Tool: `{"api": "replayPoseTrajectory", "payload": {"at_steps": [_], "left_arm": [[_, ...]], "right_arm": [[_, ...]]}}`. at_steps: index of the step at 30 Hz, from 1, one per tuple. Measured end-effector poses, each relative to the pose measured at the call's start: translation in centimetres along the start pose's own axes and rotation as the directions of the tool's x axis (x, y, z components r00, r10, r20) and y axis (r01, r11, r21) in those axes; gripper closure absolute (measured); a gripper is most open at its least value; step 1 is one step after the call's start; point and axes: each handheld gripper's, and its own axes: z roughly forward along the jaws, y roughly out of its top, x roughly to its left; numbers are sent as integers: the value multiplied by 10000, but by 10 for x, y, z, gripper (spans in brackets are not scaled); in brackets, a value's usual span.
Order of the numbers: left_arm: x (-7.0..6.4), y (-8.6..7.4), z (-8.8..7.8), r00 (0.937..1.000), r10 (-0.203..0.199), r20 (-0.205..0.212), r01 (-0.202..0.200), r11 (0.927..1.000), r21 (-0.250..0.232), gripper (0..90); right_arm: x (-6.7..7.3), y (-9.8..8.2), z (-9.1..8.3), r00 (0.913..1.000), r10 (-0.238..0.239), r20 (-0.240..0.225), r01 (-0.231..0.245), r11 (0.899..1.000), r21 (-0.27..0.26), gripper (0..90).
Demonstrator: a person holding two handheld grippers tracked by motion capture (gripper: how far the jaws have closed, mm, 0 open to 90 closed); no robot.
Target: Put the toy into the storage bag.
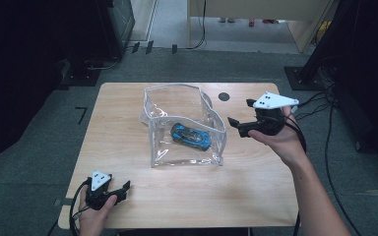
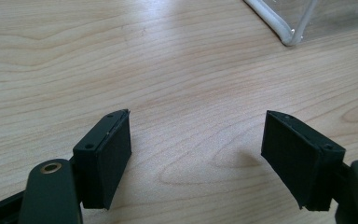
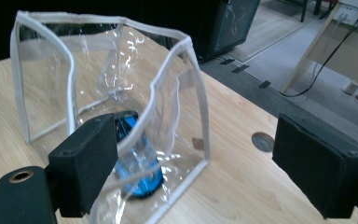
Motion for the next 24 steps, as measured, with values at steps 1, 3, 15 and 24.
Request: {"api": "replayPoseTrajectory", "payload": {"at_steps": [1,3,15,24], "left_arm": [[0,0,0,10000,-1,-6,1,10000,-5,245],[0,0,0,10000,7,-16,-7,10000,-3,245],[-1,0,0,10000,38,-55,-37,10000,26,245],[-1,0,0,10000,60,-74,-60,10000,47,245]], "right_arm": [[0,-3,-2,10000,-13,55,13,10000,8,140],[0,-11,-7,9997,4,228,-5,10000,28,139],[-6,-71,-32,9931,598,1008,-605,9982,38,73],[-13,-113,-47,9841,1063,1421,-1097,9938,166,72]]}}
